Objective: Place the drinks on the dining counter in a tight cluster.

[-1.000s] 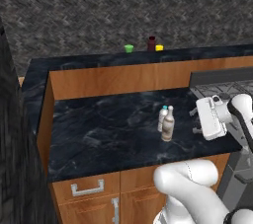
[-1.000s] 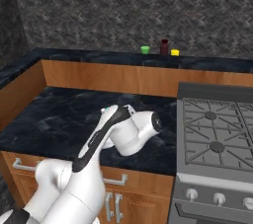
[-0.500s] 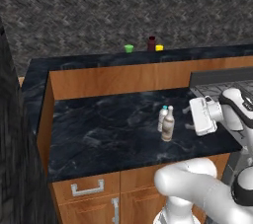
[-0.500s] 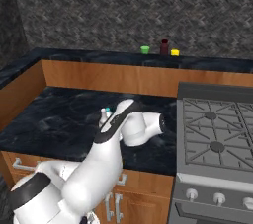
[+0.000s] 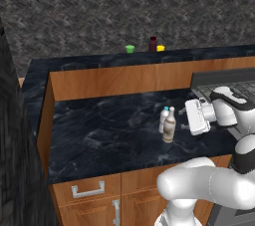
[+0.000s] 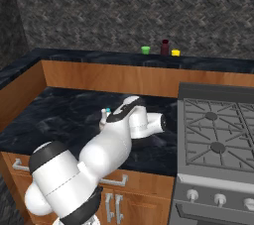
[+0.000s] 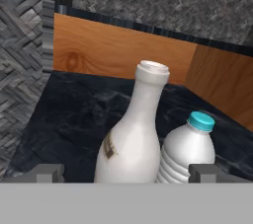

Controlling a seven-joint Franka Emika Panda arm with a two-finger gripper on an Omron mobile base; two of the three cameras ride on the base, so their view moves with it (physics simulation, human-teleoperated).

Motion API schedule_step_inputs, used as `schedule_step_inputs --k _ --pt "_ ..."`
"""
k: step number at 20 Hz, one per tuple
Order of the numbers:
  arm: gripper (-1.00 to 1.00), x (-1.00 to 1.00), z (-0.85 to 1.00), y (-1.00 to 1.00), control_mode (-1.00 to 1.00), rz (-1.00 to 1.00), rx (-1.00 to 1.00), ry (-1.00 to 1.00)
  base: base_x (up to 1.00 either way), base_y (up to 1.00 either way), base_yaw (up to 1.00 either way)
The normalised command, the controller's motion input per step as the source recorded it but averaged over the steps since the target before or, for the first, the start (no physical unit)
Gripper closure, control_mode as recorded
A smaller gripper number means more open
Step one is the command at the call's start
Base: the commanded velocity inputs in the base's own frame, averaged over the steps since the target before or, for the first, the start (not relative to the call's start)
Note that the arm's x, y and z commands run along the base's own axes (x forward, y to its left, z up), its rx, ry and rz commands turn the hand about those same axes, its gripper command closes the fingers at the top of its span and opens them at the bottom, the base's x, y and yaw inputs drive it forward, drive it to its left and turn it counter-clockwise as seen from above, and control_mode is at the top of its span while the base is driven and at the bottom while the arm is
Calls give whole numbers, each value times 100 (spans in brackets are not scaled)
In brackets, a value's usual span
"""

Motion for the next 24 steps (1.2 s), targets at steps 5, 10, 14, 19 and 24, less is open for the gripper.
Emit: schedule_step_inputs --k 5,10,14,19,24 --pt "-100 35 -35 0 -100 0 0 0 0 0 0" --pt "-100 19 -24 0 -100 2 2 0 0 0 0" --pt "-100 -1 -10 0 -100 9 8 0 0 0 0" --pt "-100 -2 -9 1 -100 8 6 4 0 0 0" --pt "-100 0 -6 3 -100 1 2 4 0 0 0"
